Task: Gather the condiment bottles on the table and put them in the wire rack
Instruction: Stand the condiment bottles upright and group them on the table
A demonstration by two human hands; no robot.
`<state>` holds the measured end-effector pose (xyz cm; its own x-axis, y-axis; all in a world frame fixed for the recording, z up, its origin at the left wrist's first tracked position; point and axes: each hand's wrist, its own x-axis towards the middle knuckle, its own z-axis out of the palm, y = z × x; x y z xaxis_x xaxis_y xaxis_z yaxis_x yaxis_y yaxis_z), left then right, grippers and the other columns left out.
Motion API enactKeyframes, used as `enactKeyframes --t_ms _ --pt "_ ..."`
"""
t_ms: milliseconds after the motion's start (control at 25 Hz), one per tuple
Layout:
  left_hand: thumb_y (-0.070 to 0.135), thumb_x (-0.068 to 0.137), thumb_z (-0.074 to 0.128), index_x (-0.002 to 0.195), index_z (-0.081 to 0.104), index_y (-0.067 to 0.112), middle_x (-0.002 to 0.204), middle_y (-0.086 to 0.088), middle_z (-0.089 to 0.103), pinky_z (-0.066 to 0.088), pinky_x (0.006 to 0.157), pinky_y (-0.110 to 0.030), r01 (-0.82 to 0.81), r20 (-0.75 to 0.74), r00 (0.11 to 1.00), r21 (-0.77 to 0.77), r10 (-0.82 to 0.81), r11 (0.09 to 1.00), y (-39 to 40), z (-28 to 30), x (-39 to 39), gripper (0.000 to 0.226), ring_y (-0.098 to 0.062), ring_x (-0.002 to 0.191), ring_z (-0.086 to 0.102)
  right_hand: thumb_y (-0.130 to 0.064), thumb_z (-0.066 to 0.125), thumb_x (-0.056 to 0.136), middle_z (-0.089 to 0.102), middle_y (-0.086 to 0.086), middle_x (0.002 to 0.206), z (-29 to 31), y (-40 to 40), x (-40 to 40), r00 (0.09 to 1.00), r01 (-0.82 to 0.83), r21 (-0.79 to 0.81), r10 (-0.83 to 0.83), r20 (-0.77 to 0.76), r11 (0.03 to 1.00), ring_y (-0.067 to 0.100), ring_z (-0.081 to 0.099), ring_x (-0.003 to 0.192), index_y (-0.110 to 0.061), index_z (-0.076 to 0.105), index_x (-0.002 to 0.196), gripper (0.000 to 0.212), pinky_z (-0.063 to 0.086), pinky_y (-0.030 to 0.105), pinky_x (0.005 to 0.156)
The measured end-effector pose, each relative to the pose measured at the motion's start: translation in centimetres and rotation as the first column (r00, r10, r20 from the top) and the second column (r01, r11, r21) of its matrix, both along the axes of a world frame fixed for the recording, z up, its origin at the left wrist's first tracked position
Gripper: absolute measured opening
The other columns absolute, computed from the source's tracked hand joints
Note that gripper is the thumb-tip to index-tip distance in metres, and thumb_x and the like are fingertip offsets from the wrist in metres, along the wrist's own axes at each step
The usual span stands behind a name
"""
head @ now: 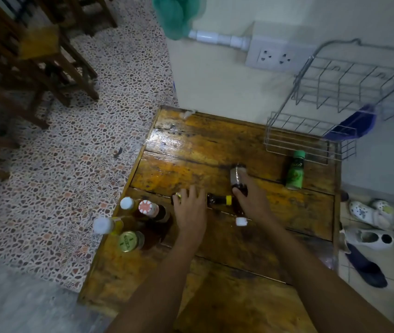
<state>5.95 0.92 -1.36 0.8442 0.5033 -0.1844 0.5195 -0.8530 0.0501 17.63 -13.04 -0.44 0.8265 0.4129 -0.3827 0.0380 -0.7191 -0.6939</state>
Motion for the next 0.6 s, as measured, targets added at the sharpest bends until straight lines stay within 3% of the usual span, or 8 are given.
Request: enactKeyframes --t_ms 80,200,280,400,480,600 --pt "0.028 0.089 0.076 0.134 0.059 0.025 0.131 -0.008 0.059 0.045 0.095 -0.05 -0.044 0.027 0.999 -0.04 0.045 0.998 -1.5 0.7 -2.5 0.048 -0.034 0.119 0.055 -0.028 0.055 0.101 0.042 0.002 0.153 1.1 -1.7 -1.1 0.996 0.037 0.106 -0.029 -0.079 0.994 0.023 0.045 0.135 -0.03 0.035 0.152 0.055 0.038 0.024 0.096" --pt "0.038 0.09 0.075 0.139 0.054 0.025 0.135 -0.005 0.058 0.047 0.099 -0.05 -0.082 0.057 0.995 -0.098 0.087 0.992 -3.8 2.1 -6.5 0.055 -0.032 0.123 0.055 -0.027 0.054 0.102 0.045 0.001 0.148 3.2 -3.3 -2.9 0.964 0.121 0.189 -0.07 -0.255 0.975 0.023 0.051 0.126 -0.026 0.046 0.146 0.045 0.046 0.026 0.086" --pt "0.041 0.091 0.074 0.137 0.055 0.023 0.133 -0.003 0.06 0.049 0.099 -0.048 -0.121 0.1 0.986 -0.148 0.137 0.981 -4.7 2.9 -8.8 0.053 -0.03 0.121 0.057 -0.031 0.053 0.102 0.05 0.003 0.141 4.1 -3.2 -4.2 0.849 0.271 0.212 -0.13 -0.512 0.939 0.024 0.058 0.112 -0.029 0.055 0.136 0.033 0.053 0.031 0.073" --pt "0.037 0.094 0.071 0.135 0.052 0.023 0.131 0.001 0.058 0.051 0.094 -0.04 -0.249 0.207 0.922 -0.326 0.326 0.912 -5.1 3.4 -12.4 0.047 -0.024 0.12 0.056 -0.032 0.055 0.101 0.056 0.01 0.134 4.7 -1.7 -6.3 0.612 0.402 0.186 -0.112 -0.783 0.897 0.033 0.061 0.112 -0.027 0.061 0.118 0.019 0.055 0.04 0.075" --pt "0.034 0.095 0.073 0.137 0.053 0.022 0.133 0.002 0.057 0.052 0.092 -0.037 -0.29 0.292 0.836 -0.483 0.465 0.826 -5.4 3.4 -14.2 0.048 -0.021 0.121 0.056 -0.028 0.062 0.097 0.059 0.014 0.129 5.0 0.0 -7.5 0.482 0.445 0.137 -0.108 -0.869 0.885 0.035 0.061 0.115 -0.019 0.063 0.119 0.024 0.058 0.038 0.07" --pt "0.03 0.091 0.078 0.134 0.057 0.019 0.13 0.0 0.059 0.051 0.091 -0.036 -0.349 0.361 0.692 -0.591 0.625 0.727 -6.0 2.9 -15.7 0.05 -0.022 0.118 0.059 -0.022 0.065 0.094 0.06 0.019 0.126 6.0 3.0 -9.6 0.421 0.357 0.085 -0.079 -0.904 0.93 0.035 0.06 0.114 -0.008 0.063 0.121 0.03 0.059 0.033 0.06"
